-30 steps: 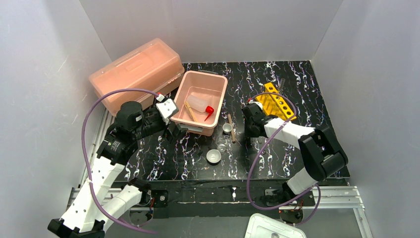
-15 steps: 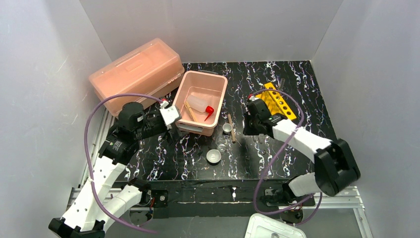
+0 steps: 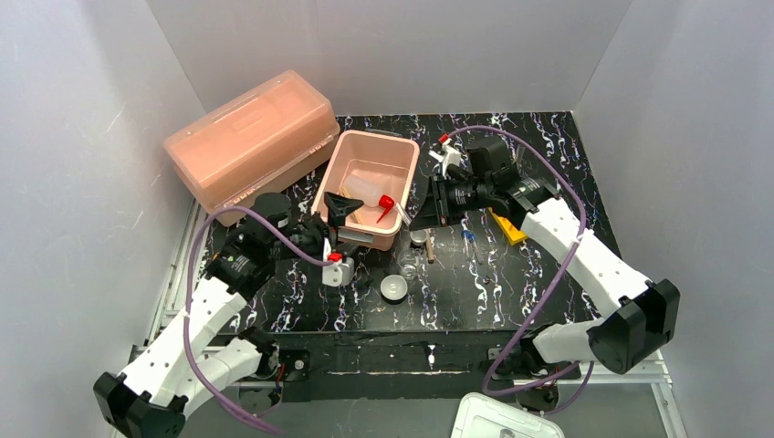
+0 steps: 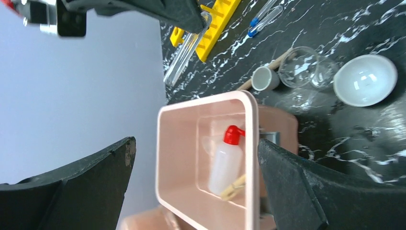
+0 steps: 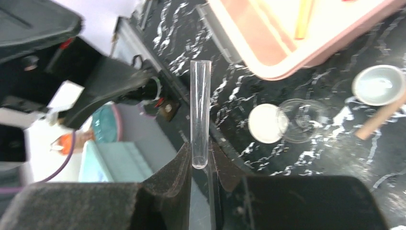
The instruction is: Organize the chemistry lab equipment
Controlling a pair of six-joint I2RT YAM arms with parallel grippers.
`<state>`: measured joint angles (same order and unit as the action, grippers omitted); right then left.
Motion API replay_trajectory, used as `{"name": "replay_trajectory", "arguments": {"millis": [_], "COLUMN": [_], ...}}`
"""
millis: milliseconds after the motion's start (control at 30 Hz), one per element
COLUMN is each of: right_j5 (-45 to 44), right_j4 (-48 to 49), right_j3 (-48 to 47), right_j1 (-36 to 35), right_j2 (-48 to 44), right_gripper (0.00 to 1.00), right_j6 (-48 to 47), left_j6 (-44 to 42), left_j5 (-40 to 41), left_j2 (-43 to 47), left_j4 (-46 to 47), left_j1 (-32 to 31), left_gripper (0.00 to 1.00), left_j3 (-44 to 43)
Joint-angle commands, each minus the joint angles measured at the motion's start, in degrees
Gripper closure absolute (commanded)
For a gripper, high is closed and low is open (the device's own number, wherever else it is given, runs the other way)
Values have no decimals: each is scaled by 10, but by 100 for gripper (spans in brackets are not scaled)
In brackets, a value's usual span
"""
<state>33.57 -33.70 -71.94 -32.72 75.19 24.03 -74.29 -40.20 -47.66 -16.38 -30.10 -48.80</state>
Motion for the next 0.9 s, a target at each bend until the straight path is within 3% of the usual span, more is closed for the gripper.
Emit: {"name": "replay_trajectory", "arguments": {"millis": [0,267,567,867], "right_j5": [132,160,156,143], "right_j4": [-22,-24,41,64], "right_j3": [-46,-80,-52,-53], "right_j1": [-7,-21,-28,-30], "right_j2": [17,50,54,54], "right_gripper": [92,90,92,93], "right_j6": [15,28,82,108], "left_j6": [-138,-224,-237,-223], "left_j5": [7,50,110,138], "left_j2": [-27,-62,-66,-70], "left_j4": [51,86,110,138], "left_j1": [-27,-95,-123,-136], "left_gripper": [2,10,43,65], "left_j3": [-9,-7,6,13]}}
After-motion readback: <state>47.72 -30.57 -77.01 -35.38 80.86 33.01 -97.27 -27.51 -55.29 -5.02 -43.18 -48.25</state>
